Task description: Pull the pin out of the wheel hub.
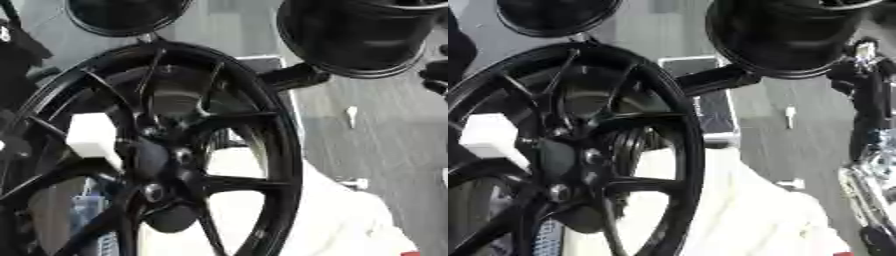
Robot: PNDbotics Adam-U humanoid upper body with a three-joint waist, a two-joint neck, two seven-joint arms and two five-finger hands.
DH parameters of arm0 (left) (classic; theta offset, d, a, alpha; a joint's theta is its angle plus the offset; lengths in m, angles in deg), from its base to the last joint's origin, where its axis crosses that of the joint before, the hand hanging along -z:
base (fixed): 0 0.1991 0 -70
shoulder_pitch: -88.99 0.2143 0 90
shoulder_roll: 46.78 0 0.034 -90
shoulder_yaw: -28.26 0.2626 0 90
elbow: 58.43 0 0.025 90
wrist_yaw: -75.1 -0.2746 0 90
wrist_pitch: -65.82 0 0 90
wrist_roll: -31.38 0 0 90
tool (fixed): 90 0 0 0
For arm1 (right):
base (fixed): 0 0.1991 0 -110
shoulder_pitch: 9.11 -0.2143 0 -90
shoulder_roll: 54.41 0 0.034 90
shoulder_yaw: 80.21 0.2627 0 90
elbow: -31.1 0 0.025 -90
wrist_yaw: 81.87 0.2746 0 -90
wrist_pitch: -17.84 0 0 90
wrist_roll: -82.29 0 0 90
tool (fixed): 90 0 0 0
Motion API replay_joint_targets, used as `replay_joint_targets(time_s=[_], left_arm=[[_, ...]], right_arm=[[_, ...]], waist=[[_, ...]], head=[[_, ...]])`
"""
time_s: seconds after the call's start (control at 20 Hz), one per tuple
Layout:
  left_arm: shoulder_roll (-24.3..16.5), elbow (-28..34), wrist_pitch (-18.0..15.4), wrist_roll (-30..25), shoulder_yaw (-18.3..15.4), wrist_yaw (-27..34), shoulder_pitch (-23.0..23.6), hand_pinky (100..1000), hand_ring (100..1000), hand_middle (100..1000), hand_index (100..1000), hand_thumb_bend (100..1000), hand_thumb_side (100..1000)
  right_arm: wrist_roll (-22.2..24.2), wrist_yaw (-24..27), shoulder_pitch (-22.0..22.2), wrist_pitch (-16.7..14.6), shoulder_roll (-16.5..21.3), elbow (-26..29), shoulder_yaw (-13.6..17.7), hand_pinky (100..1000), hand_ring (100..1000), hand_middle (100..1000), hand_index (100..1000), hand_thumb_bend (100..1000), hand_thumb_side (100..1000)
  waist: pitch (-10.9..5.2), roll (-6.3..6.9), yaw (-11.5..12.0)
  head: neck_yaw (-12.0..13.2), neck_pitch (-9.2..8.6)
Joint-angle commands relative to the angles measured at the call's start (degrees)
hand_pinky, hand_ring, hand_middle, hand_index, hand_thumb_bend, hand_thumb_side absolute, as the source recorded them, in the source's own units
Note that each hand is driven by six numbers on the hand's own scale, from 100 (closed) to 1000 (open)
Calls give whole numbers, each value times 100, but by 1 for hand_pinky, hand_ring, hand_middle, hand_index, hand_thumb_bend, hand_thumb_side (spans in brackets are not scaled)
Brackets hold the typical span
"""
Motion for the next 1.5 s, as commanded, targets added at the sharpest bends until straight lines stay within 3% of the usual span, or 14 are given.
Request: replay_joint_targets(time_s=[0.05, 0.4, 0.65, 1.15, 1.5], left_arm=[[-180, 55, 3, 6, -29, 20, -87, 776, 743, 694, 852, 721, 256], [-151, 55, 71, -9, 71, -13, -224, 777, 746, 697, 853, 736, 245], [-97, 55, 357, -219, 356, -194, -446, 810, 781, 725, 846, 852, 225], [121, 55, 769, -706, 870, -481, -819, 799, 777, 712, 854, 914, 295], [234, 55, 1374, -55, 1217, -595, -920, 762, 745, 680, 861, 908, 265]], right_arm=[[-3, -6, -69, 18, 143, 138, 61, 759, 666, 551, 717, 100, 799], [-4, 1, -58, 25, 147, 138, 49, 758, 666, 551, 718, 100, 800], [14, 10, -69, 20, 143, 138, 23, 757, 666, 550, 717, 100, 801], [21, 41, -73, 10, 115, 132, -9, 756, 665, 550, 717, 100, 802], [44, 70, -89, 12, 99, 125, -42, 755, 664, 548, 716, 100, 805]], waist=[[-90, 2, -7], [-96, 32, 2], [-105, 77, 0], [-113, 125, -7], [-92, 102, 4]], head=[[50, 16], [56, -35], [65, -70], [86, -129], [91, -157]])
